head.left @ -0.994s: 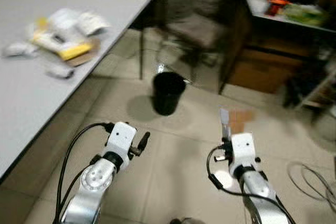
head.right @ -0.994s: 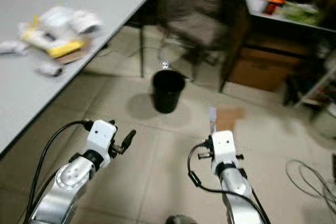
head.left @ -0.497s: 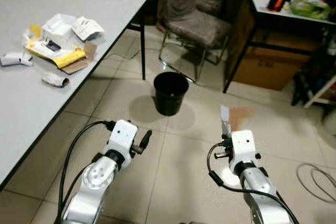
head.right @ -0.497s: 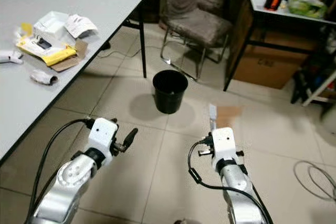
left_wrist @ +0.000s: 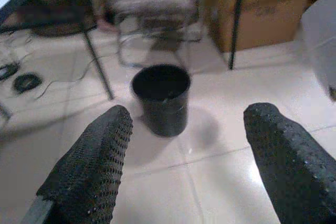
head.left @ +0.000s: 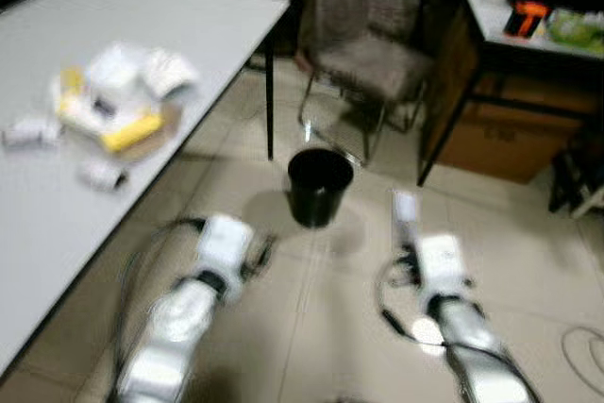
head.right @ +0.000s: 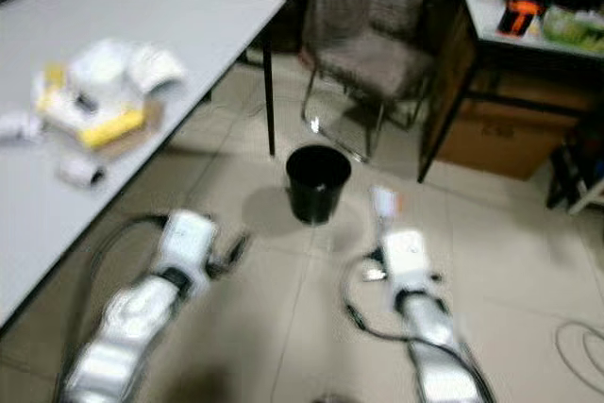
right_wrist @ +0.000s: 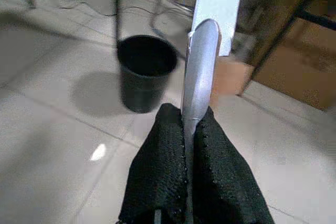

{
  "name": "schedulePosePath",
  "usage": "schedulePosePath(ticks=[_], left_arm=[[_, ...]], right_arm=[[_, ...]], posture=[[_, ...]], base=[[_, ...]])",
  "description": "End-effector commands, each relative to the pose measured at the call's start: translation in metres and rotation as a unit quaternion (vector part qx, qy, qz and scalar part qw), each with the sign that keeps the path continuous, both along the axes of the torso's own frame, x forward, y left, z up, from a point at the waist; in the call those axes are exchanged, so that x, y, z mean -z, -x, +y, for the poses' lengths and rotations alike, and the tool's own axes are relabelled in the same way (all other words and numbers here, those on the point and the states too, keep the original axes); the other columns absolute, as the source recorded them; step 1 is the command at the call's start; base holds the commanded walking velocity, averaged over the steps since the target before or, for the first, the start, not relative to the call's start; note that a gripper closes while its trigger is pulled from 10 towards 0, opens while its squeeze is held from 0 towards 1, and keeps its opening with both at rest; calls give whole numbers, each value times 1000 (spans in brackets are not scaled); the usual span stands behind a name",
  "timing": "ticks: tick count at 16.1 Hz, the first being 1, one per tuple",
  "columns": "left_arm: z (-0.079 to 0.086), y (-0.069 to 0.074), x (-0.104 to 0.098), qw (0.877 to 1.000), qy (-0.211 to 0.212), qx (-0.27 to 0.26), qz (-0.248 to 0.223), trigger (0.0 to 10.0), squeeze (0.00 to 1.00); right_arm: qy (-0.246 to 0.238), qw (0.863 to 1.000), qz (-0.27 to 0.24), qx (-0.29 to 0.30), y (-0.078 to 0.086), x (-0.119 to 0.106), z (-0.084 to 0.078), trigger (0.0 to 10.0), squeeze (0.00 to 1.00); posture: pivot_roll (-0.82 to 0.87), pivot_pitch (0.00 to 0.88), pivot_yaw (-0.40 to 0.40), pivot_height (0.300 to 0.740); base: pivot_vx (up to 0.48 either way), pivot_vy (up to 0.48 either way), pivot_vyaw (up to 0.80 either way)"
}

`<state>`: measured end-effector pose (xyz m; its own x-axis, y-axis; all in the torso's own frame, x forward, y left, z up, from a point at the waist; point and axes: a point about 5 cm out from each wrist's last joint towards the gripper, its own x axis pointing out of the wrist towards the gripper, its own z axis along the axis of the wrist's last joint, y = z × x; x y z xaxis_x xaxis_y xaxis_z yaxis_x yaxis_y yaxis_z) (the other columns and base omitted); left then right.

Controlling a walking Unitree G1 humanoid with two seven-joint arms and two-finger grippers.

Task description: Picking trash to rubbish bin

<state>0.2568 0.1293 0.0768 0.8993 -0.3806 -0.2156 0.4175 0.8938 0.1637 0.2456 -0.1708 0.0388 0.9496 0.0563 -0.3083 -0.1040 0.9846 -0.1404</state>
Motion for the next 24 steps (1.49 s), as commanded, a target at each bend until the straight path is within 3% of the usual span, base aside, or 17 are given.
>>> schedulePosePath(ticks=[1, 4, 13, 16, 24], left_arm=[[8, 0, 1, 1000, -8, -6, 1, 10000, 0], [8, 0, 1, 1000, -9, -6, 1, 10000, 0], [8, 0, 4, 1000, -8, -15, 4, 10000, 0], [8, 0, 5, 1000, -11, -18, 5, 10000, 0], [9, 1, 11, 1000, -15, -16, 14, 10000, 0]], right_arm=[[-11, 1000, -6, -3, -2, -3, 4, 10000, 0], [-10, 1000, -6, -4, -3, -3, 3, 10000, 0], [0, 1000, -3, -14, -5, -3, 3, 10000, 0], [-11, 999, 6, -47, -7, -3, 11, 10000, 0], [18, 995, 19, -92, -11, 3, 19, 10000, 0]], posture=[[-44, 83, -56, 740], [-46, 82, -55, 740], [-51, 78, -57, 740], [-53, 81, -55, 740], [-52, 78, -57, 740]], base=[[382, 0, -800], [382, 0, -800], [383, 0, 0], [385, 0, 0], [384, 0, 0]])
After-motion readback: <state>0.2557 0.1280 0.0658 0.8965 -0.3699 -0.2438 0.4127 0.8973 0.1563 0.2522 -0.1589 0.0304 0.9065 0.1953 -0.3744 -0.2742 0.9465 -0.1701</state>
